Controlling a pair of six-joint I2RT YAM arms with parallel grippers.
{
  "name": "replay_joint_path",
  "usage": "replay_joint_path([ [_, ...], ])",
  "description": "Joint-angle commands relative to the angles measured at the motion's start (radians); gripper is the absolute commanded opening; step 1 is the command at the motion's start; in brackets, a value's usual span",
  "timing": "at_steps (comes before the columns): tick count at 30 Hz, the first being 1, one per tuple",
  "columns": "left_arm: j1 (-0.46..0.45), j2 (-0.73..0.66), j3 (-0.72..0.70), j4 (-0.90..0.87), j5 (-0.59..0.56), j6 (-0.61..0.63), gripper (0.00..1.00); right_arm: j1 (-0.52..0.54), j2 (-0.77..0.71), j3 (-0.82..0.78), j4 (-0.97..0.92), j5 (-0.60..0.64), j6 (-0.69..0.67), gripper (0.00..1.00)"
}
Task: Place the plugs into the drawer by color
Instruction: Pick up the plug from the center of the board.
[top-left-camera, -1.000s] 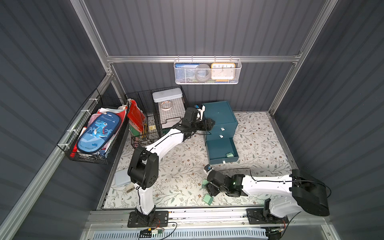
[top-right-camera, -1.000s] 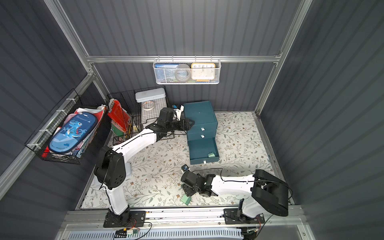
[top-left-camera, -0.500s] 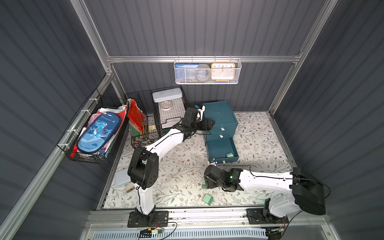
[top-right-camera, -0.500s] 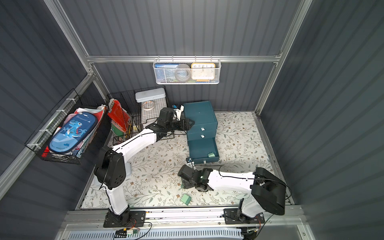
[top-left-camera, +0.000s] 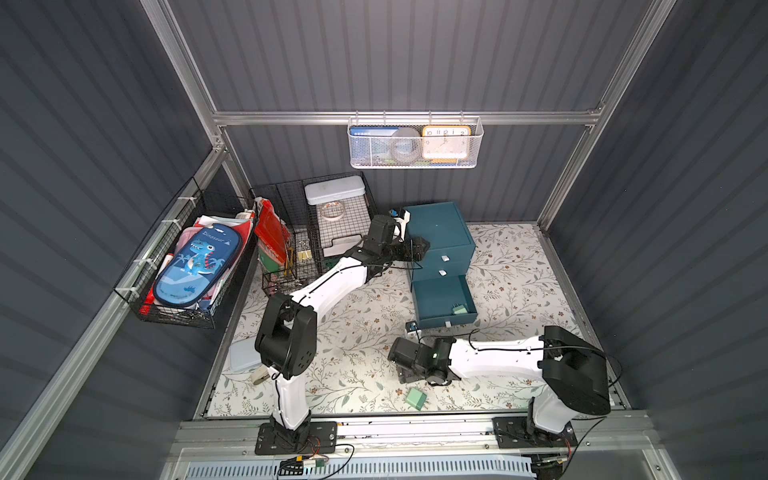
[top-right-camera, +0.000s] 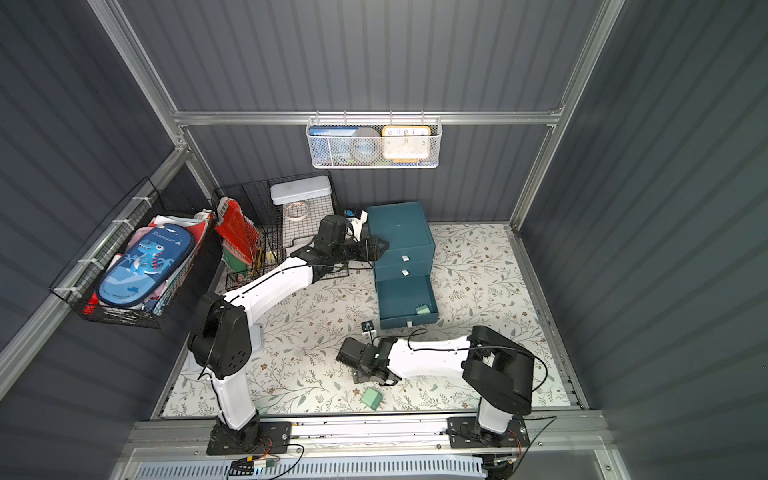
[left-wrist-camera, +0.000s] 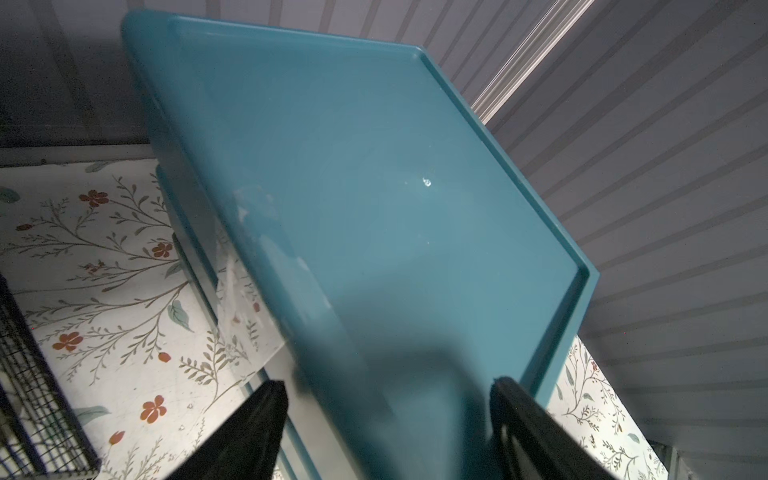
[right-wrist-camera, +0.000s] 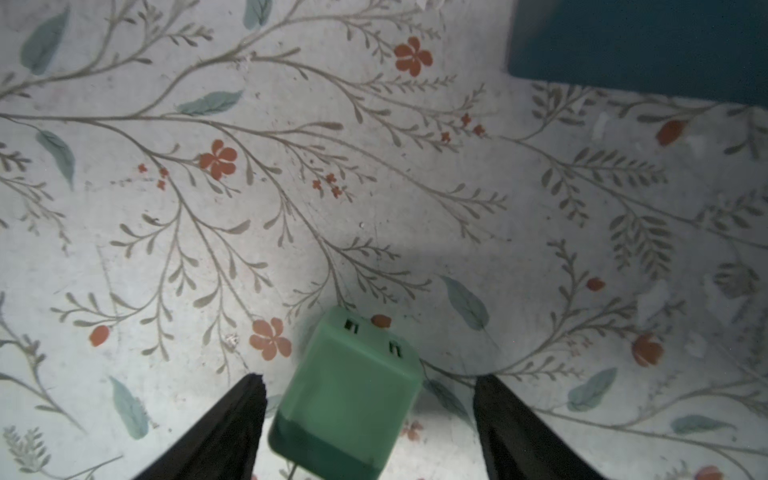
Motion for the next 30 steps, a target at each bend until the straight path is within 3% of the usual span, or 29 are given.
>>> replay_joint_path([
  [1, -0.008, 0.013, -0.042, -0.173, -0.004, 0.046, 0.81, -0.004, -0.006, 0.005, -0.043, 0.006, 0.015, 0.82],
  [8, -0.008, 0.012, -0.041, -0.173, -0.008, 0.046, 0.81, -0.018, -0.071, -0.068, -0.008, 0.010, 0.020, 0.73],
  [15, -0.008, 0.018, -0.038, -0.173, -0.007, 0.045, 0.81, -0.036, -0.015, -0.061, 0.017, -0.028, -0.011, 0.67],
  [23, -0.008, 0.018, -0.044, -0.172, -0.004, 0.044, 0.81, -0.052, 0.002, -0.051, 0.036, -0.035, -0.038, 0.42],
  [28, -0.008, 0.019, -0.044, -0.172, -0.004, 0.044, 0.81, -0.073, -0.141, 0.035, -0.095, 0.061, -0.112, 0.34],
  [30, -0.008, 0.020, -0.045, -0.167, -0.001, 0.044, 0.81, -0.151, -0.216, 0.042, -0.089, 0.076, -0.186, 0.33],
])
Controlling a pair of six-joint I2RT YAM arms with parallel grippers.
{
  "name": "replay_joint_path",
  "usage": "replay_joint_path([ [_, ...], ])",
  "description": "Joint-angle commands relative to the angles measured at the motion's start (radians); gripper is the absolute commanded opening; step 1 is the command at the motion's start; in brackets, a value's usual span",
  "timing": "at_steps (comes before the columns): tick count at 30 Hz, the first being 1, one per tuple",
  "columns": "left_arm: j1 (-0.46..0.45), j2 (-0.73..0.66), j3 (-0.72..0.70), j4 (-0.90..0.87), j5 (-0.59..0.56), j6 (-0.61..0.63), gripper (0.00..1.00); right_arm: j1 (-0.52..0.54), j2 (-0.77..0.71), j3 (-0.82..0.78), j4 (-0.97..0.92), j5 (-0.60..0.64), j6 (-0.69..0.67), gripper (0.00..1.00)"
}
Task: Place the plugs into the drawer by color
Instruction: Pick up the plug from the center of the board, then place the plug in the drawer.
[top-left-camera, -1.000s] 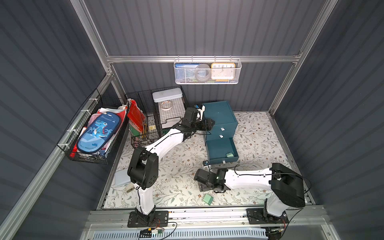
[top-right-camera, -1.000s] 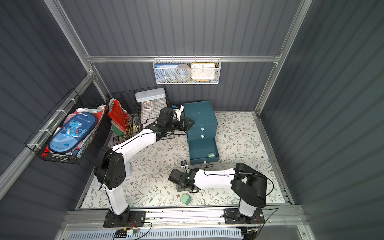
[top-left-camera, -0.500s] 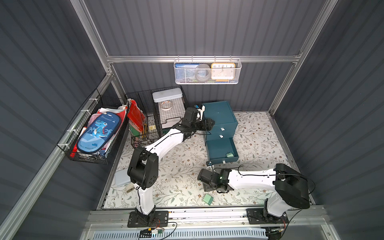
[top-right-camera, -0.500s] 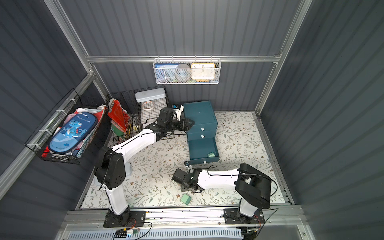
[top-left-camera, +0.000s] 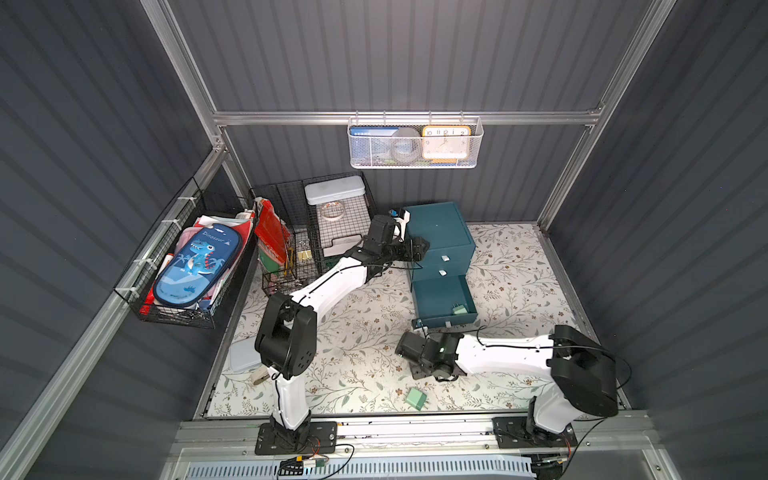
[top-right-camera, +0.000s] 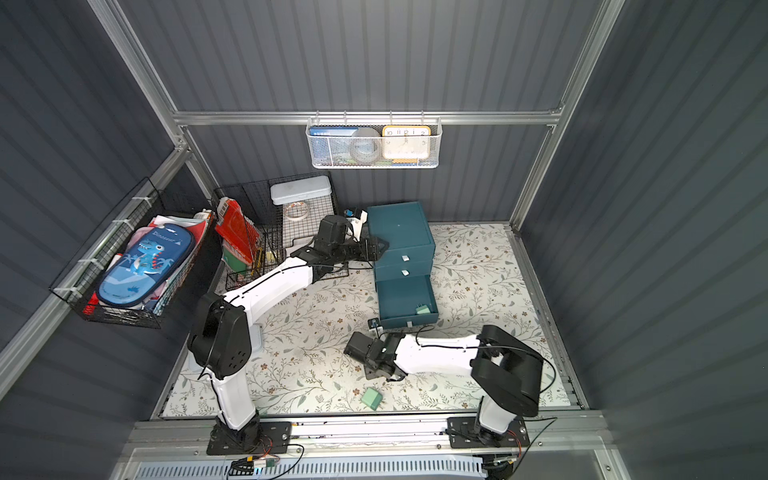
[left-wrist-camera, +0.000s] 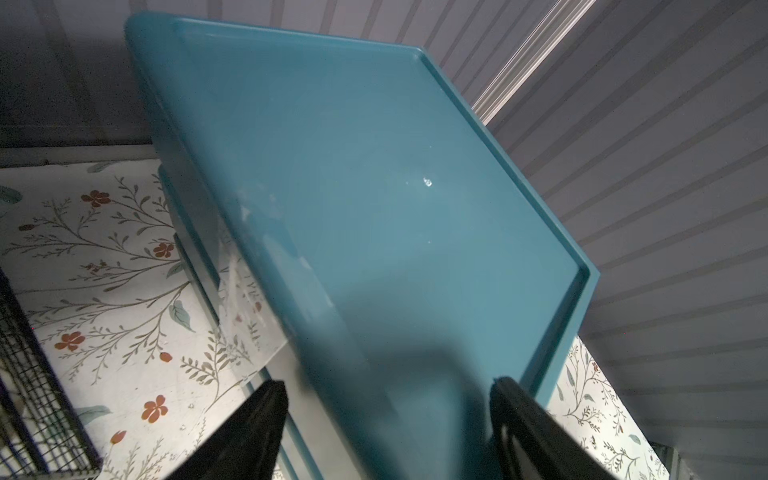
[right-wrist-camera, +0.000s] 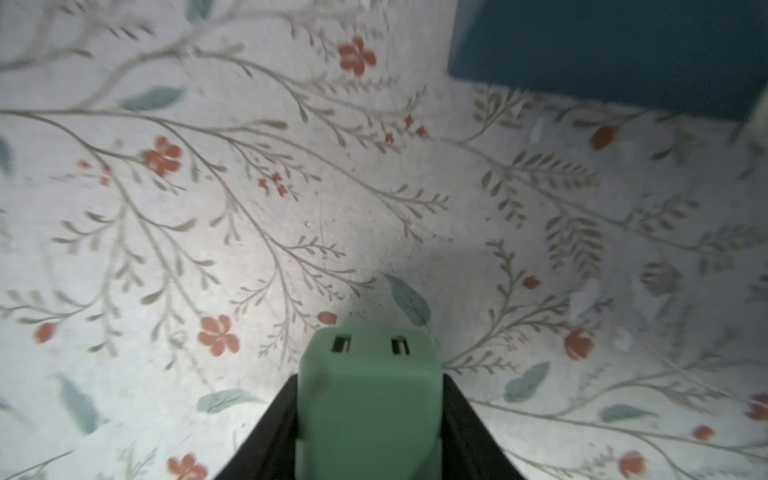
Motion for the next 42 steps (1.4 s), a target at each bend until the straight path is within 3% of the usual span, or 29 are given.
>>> replay_joint_path([
  [1, -0.008, 0.019, -0.047, -0.164, 0.003, 0.043, 0.81, -0.119, -0.130, 0.047, -0.020, 0.074, -0.130, 0.33],
  [6, -0.008, 0.022, -0.050, -0.165, 0.004, 0.043, 0.81, -0.389, -0.116, 0.083, 0.031, -0.035, -0.298, 0.32],
  [13, -0.008, 0.026, -0.048, -0.167, 0.004, 0.043, 0.81, -0.550, 0.055, 0.193, 0.037, -0.163, -0.407, 0.32],
  [22, -0.008, 0.025, -0.043, -0.173, 0.006, 0.046, 0.81, -0.592, 0.153, 0.198, 0.093, -0.202, -0.462, 0.37],
  [30, -0.008, 0.025, -0.044, -0.173, 0.003, 0.046, 0.81, -0.616, 0.164, 0.199, 0.084, -0.221, -0.474, 0.51],
  [37, -0.008, 0.028, -0.045, -0.173, -0.003, 0.046, 0.81, -0.623, 0.066, 0.247, -0.013, -0.248, -0.500, 0.71],
  [40, -0.008, 0.030, -0.043, -0.170, -0.004, 0.044, 0.81, -0.609, -0.014, 0.221, -0.084, -0.302, -0.488, 0.73],
  [42, -0.008, 0.034, -0.036, -0.174, -0.003, 0.046, 0.81, -0.543, -0.117, 0.129, -0.079, -0.308, -0.479, 0.72],
])
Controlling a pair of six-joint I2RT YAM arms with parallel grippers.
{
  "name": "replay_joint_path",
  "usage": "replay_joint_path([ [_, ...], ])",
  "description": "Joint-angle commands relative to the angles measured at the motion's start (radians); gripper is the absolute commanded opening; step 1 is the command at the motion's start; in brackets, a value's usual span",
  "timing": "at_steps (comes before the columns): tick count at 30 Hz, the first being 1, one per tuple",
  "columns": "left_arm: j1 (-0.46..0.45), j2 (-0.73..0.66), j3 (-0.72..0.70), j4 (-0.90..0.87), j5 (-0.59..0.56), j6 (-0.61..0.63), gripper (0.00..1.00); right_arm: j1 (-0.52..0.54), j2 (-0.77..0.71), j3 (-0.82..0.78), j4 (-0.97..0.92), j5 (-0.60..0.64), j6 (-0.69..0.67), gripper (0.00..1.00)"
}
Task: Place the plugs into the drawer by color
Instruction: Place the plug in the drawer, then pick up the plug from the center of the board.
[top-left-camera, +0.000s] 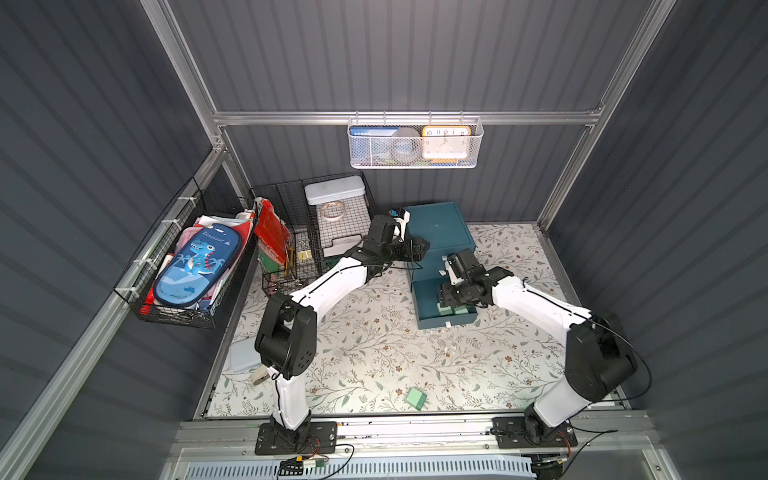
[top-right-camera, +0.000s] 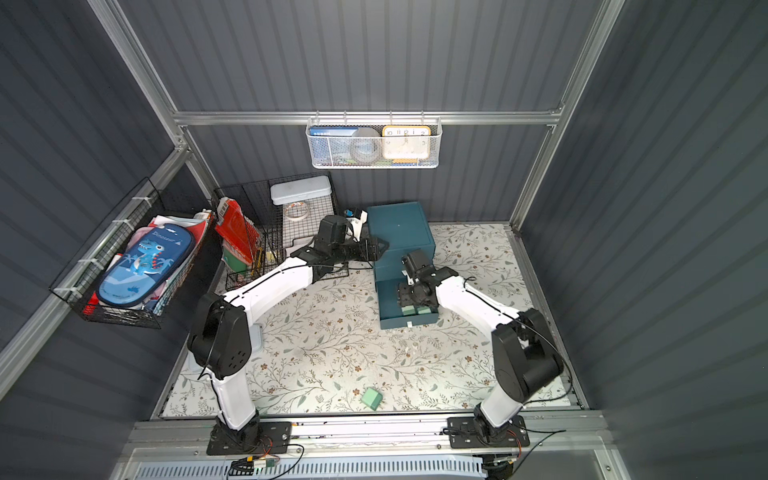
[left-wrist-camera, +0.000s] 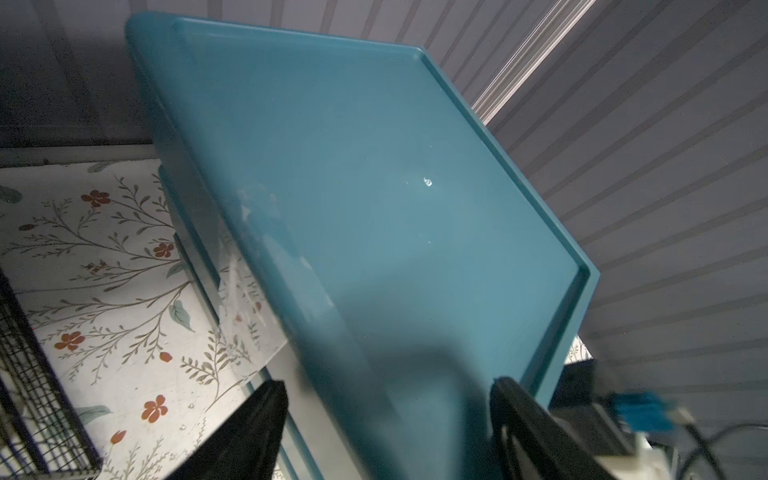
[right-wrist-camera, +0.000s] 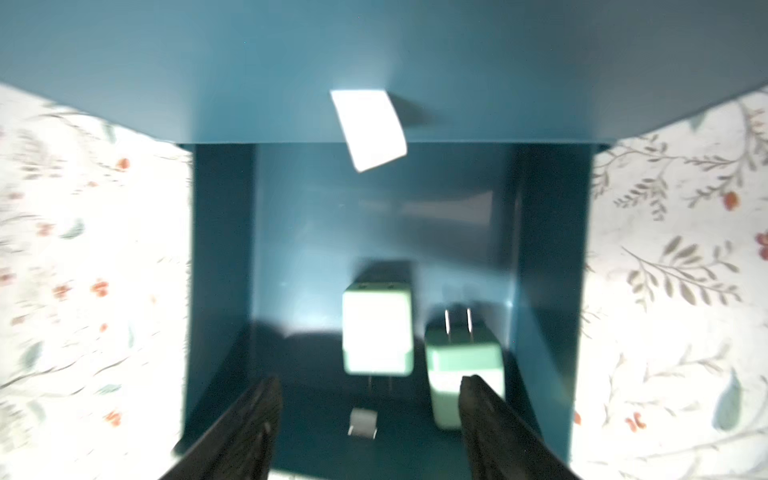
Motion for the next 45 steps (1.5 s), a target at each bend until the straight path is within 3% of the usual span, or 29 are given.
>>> replay_joint_path([
  [1, -0.008, 0.036, -0.034, -0.178, -0.004, 0.047, 0.81, 0.115, -0.175, -0.135, -0.044, -0.043, 0.007, 0.71],
  [5, -0.008, 0.037, -0.032, -0.172, -0.004, 0.046, 0.81, 0.415, -0.382, -0.364, 0.053, 0.051, 0.055, 0.68],
  [8, -0.008, 0.032, -0.037, -0.172, -0.009, 0.047, 0.81, 0.622, -0.405, -0.471, 0.135, 0.142, 0.111, 0.68],
  [11, -0.008, 0.027, -0.044, -0.174, -0.011, 0.048, 0.81, 0.757, -0.336, -0.481, 0.154, 0.164, 0.159, 0.71],
  [15, -0.008, 0.016, -0.048, -0.175, -0.017, 0.047, 0.81, 0.843, -0.264, -0.472, 0.176, 0.160, 0.185, 0.75],
  [21, -0.008, 0.012, -0.046, -0.164, -0.023, 0.044, 0.81, 0.844, -0.174, -0.453, 0.229, 0.137, 0.177, 0.78],
  [27, -0.008, 0.005, -0.058, -0.161, -0.024, 0.043, 0.81, 0.844, -0.058, -0.433, 0.263, 0.132, 0.166, 0.75],
  [34, -0.007, 0.018, -0.054, -0.151, -0.023, 0.037, 0.81, 0.842, -0.138, -0.423, 0.226, 0.224, 0.168, 0.43],
  [36, -0.008, 0.022, -0.051, -0.144, -0.025, 0.034, 0.81, 0.768, -0.191, -0.408, 0.204, 0.242, 0.168, 0.38],
  [40, -0.008, 0.036, -0.053, -0.136, -0.022, 0.028, 0.81, 0.511, -0.264, -0.353, 0.214, 0.257, 0.195, 0.33],
  [42, -0.007, 0.039, -0.059, -0.133, -0.020, 0.027, 0.81, 0.410, -0.265, -0.312, 0.235, 0.296, 0.209, 0.33],
  [45, -0.008, 0.039, -0.059, -0.136, -0.018, 0.027, 0.81, 0.275, -0.196, -0.237, 0.243, 0.259, 0.214, 0.31],
])
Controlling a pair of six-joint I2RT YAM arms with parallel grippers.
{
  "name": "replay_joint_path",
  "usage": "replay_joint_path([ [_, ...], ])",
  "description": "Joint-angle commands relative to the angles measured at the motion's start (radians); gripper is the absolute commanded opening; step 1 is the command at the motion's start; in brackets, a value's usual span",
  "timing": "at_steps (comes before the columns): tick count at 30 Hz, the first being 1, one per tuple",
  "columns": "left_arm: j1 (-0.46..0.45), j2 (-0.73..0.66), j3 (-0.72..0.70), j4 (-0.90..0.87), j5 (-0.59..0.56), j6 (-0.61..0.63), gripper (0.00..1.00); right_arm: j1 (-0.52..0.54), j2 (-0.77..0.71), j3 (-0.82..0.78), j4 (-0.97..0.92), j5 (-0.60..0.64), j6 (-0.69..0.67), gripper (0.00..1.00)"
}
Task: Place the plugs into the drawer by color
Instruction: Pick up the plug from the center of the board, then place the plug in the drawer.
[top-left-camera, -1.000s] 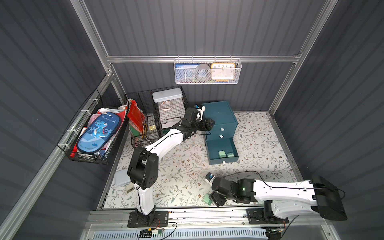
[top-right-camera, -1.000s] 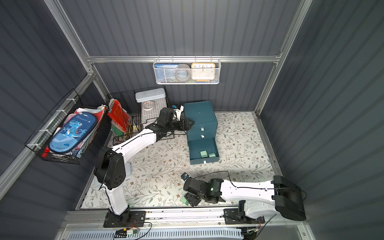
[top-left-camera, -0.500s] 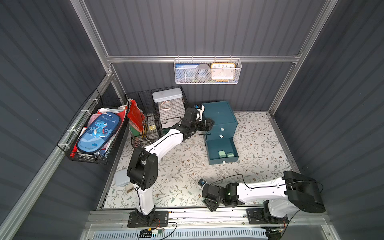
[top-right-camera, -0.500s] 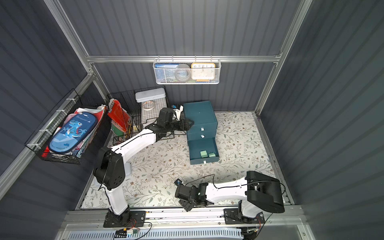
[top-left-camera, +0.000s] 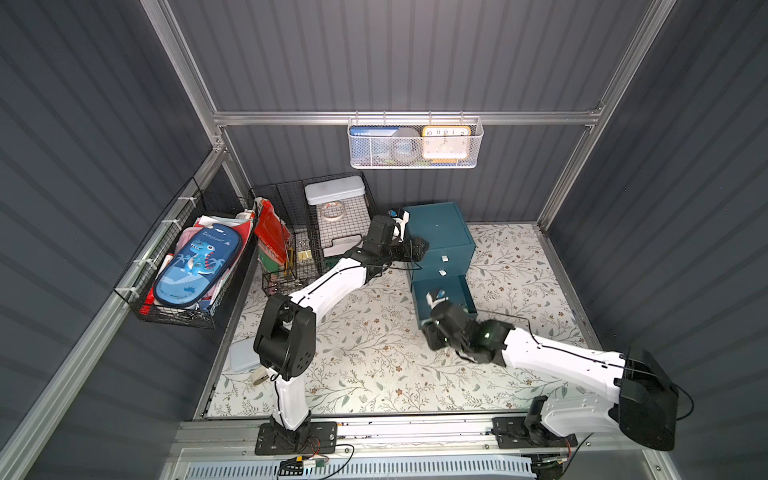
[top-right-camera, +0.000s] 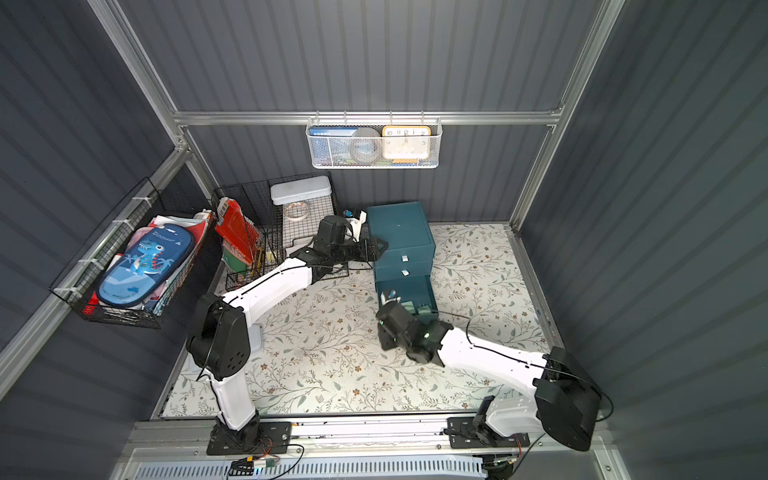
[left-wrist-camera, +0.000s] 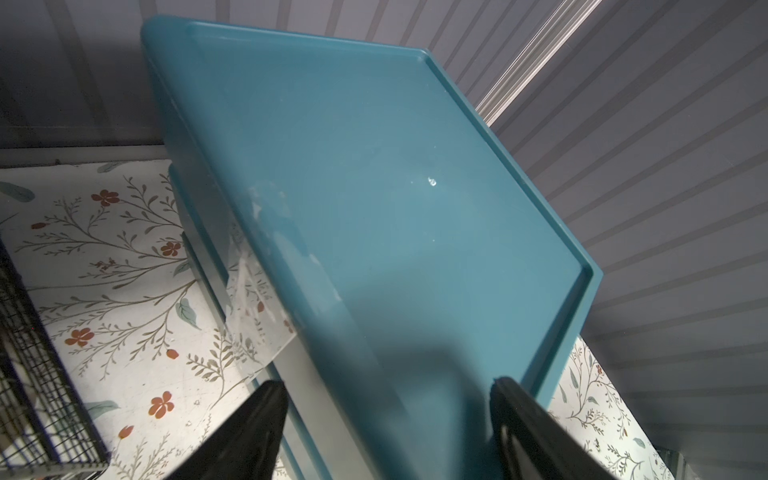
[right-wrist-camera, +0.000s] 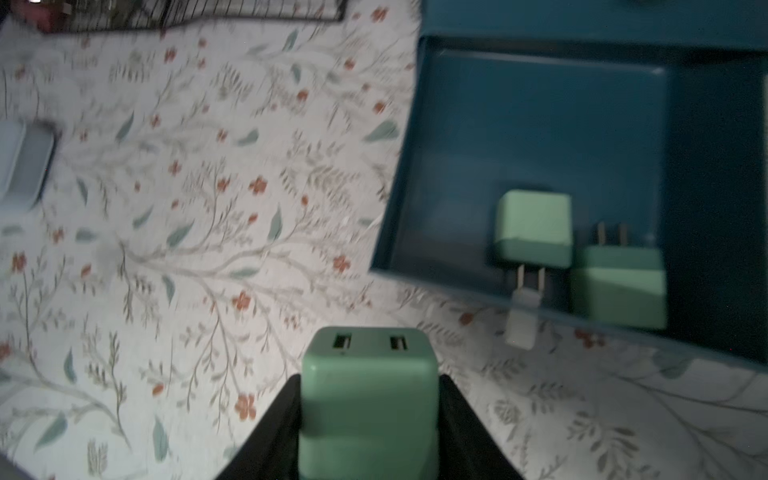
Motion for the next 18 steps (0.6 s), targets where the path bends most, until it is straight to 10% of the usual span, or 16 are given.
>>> replay_joint_path([
  [1, -0.008, 0.045, -0.048, -0.144, -0.004, 0.027, 0.81, -0.104, 0.073, 0.067, 0.007, -0.022, 0.018, 0.31],
  [18, -0.008, 0.034, -0.073, -0.137, 0.002, 0.026, 0.81, -0.185, 0.368, 0.203, 0.056, -0.163, -0.028, 0.38],
])
